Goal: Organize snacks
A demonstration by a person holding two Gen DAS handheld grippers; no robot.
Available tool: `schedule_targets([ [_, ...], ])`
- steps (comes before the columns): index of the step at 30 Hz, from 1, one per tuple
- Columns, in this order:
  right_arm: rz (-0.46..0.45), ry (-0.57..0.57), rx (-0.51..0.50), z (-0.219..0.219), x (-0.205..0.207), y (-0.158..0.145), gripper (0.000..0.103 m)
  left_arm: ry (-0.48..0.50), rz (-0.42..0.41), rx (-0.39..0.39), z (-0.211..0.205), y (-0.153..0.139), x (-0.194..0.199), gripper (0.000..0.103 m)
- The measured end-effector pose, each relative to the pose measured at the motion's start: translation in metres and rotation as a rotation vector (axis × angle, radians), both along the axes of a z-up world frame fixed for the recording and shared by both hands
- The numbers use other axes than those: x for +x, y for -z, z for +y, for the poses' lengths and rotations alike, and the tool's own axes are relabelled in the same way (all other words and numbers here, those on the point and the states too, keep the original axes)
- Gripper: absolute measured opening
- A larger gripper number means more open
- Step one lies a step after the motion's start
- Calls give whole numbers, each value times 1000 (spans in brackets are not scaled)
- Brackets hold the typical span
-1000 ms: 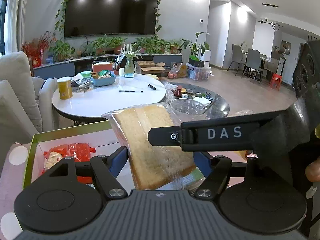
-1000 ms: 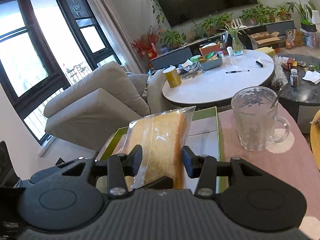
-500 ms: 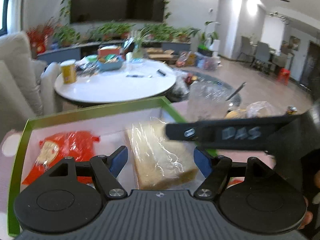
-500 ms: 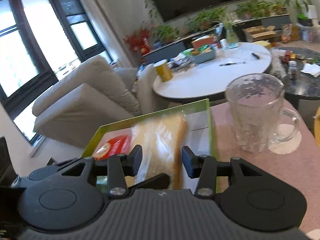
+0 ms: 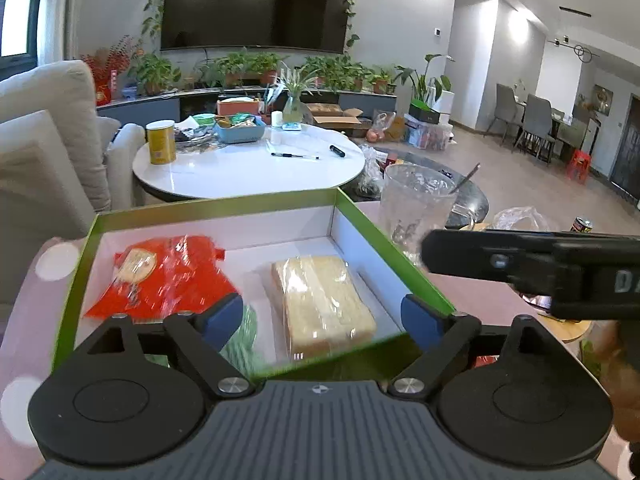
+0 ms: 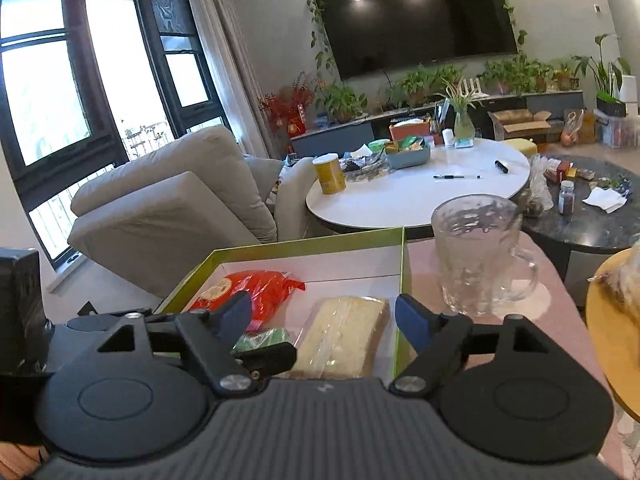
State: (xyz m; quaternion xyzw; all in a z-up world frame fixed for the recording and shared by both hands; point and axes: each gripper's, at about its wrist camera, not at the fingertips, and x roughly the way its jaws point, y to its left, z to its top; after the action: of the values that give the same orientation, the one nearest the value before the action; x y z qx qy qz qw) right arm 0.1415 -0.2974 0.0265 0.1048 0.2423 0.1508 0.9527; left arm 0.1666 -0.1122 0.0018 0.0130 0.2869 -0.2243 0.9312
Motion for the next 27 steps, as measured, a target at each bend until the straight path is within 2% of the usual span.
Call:
schedule_targets([
  [8,25,-20,-25,-7,-45,8,44,6,33,-16,12,6,-43,85],
  [16,104,7,-11,-4,-59,20,44,17,57,-5,14,9,-77,85],
  [22,126,23,0,-3,-74,25,44,9,101,-26,21,13,-94,85],
  [27,162,53,18,-5,-79,32,44,6,116,-11,25,17,-107,85],
])
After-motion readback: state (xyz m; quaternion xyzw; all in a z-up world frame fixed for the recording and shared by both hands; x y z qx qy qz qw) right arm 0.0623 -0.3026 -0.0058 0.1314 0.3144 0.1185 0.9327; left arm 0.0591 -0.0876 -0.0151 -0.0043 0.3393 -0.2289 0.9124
